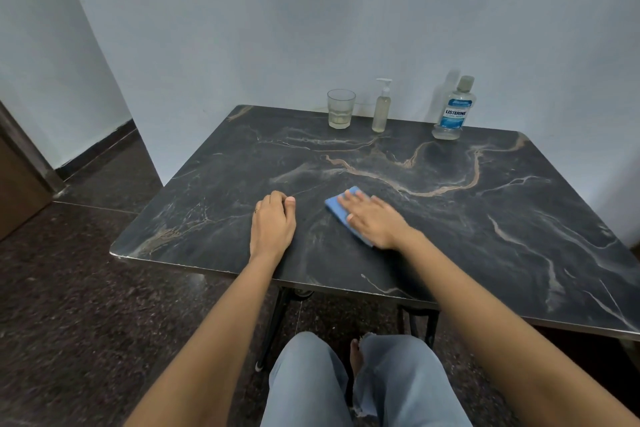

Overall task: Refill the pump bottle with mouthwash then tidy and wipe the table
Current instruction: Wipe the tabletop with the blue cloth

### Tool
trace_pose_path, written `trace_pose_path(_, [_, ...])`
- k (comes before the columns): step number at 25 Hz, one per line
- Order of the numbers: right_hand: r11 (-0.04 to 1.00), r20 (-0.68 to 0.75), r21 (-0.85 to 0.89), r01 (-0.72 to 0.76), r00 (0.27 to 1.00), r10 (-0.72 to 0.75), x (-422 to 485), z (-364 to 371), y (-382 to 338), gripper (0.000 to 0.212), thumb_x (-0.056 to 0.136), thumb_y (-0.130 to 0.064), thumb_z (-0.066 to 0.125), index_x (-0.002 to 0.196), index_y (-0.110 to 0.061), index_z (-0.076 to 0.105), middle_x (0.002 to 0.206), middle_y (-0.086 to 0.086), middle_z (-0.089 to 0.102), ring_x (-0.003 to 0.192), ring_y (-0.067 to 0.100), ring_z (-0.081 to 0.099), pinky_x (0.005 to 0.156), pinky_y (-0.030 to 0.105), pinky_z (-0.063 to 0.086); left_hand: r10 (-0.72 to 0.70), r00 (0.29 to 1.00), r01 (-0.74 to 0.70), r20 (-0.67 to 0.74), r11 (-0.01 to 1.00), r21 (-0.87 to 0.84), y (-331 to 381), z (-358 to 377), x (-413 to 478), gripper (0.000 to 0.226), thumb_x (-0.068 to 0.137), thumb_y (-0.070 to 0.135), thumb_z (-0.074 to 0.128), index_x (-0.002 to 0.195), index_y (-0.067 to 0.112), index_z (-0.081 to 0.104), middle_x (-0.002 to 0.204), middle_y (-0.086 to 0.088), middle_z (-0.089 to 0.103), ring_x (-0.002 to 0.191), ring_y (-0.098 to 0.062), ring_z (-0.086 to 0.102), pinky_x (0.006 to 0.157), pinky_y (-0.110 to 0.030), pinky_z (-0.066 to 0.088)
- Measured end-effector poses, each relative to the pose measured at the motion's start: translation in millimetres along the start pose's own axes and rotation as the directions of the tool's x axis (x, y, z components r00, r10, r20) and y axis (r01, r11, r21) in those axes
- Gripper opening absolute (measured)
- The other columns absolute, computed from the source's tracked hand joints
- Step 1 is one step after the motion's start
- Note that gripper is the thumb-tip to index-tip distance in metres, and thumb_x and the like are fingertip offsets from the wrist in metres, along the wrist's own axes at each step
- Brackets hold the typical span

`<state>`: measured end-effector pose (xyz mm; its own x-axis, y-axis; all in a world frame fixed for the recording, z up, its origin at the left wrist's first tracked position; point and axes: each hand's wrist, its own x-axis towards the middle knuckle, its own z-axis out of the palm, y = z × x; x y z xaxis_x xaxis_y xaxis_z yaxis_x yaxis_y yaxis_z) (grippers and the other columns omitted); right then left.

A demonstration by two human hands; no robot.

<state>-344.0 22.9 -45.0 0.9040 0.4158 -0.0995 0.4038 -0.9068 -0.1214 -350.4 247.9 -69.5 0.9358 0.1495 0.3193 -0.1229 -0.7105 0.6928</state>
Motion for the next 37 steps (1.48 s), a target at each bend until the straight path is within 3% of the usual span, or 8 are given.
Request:
trace_pose_path(3, [0.993,0.022,0.03,-0.116,0.993,0.115,8.9,-8.8,4.8,0.051,0.105,-0.031,0.021,0.153,-0.019,0.008,0.162,0.005,0.004,0.149,0.021,-0.002,0.119,0.036,0.003,0.019,1.0,-0.019,0.0,0.999,0.028,1.9,-0.2,0.2,0.027,0.1,0.032,0.038,0.091,0.012,0.054,0.091,-0.004,0.059,0.09,-0.024,0.051,0.084,-0.041,0.042])
trace_pose_path(9, [0.949,-0.025,0.032,0.313,0.95,-0.312,-46.4,11.8,-30.3,0.051,0.104,-0.034,0.024,0.153,-0.025,0.009,0.16,-0.004,0.003,0.147,0.01,-0.001,0.118,0.03,0.004,0.01,1.0,-0.01,-0.009,1.0,0.007,-0.8,1.6,1.2,0.027,0.1,0.03,0.037,0.092,0.011,0.054,0.091,-0.005,0.06,0.091,-0.025,0.052,0.084,-0.043,0.043])
trace_pose_path(15, [0.995,0.002,0.035,-0.088,0.996,0.088,-12.0,-4.7,25.3,0.05,0.105,-0.031,0.021,0.153,-0.021,0.01,0.161,0.004,0.005,0.149,0.022,0.0,0.12,0.034,0.002,0.077,0.997,-0.079,0.025,0.991,0.104,2.2,2.5,0.4,0.026,0.1,0.029,0.038,0.094,0.011,0.055,0.092,-0.006,0.06,0.09,-0.026,0.052,0.085,-0.041,0.04])
trace_pose_path(18, [0.992,-0.045,0.012,0.126,0.991,-0.125,-22.3,9.4,-22.1,0.051,0.105,-0.028,0.026,0.152,-0.015,0.014,0.16,0.009,0.009,0.148,0.025,0.003,0.118,0.029,-0.001,0.081,0.996,-0.084,0.031,0.989,0.118,1.5,3.1,0.3,0.025,0.1,0.029,0.039,0.094,0.011,0.055,0.092,-0.007,0.06,0.091,-0.027,0.052,0.085,-0.041,0.039])
trace_pose_path(21, [0.94,-0.06,0.03,0.34,0.939,-0.337,-57.8,20.0,-27.2,0.051,0.104,-0.031,0.027,0.152,-0.02,0.014,0.16,0.003,0.007,0.148,0.015,0.001,0.119,0.029,0.001,0.08,0.996,-0.083,0.029,0.99,0.115,1.6,3.3,-0.7,0.025,0.1,0.028,0.038,0.093,0.011,0.055,0.091,-0.007,0.06,0.09,-0.027,0.052,0.084,-0.041,0.04])
trace_pose_path(26, [0.996,-0.032,0.065,-0.066,0.997,0.068,-41.2,1.6,36.4,0.05,0.105,-0.031,0.023,0.153,-0.022,0.012,0.161,0.003,0.007,0.149,0.019,-0.001,0.121,0.033,0.003,0.086,0.995,-0.09,0.041,0.99,0.111,3.6,1.9,-2.2,0.027,0.101,0.029,0.037,0.094,0.011,0.056,0.092,-0.005,0.061,0.091,-0.025,0.052,0.084,-0.04,0.04])
trace_pose_path(33, [0.955,-0.061,0.097,0.28,0.96,-0.275,-100.2,17.4,8.2,0.05,0.104,-0.035,0.024,0.152,-0.026,0.013,0.158,-0.009,0.0,0.145,0.006,-0.009,0.117,0.023,-0.004,0.084,0.995,-0.09,0.056,0.99,0.113,2.1,1.7,-2.6,0.027,0.101,0.028,0.037,0.096,0.01,0.057,0.094,-0.005,0.061,0.093,-0.025,0.052,0.086,-0.04,0.041])
trace_pose_path(37, [0.998,-0.004,0.058,-0.029,1.0,0.029,-90.6,3.5,73.8,0.052,0.102,-0.04,0.02,0.151,-0.026,0.009,0.161,-0.002,0.002,0.147,0.014,-0.005,0.118,0.027,-0.002,0.076,0.996,-0.08,0.047,0.992,0.101,2.2,0.7,-4.9,0.027,0.101,0.028,0.037,0.096,0.01,0.057,0.093,-0.006,0.061,0.093,-0.026,0.053,0.085,-0.041,0.041])
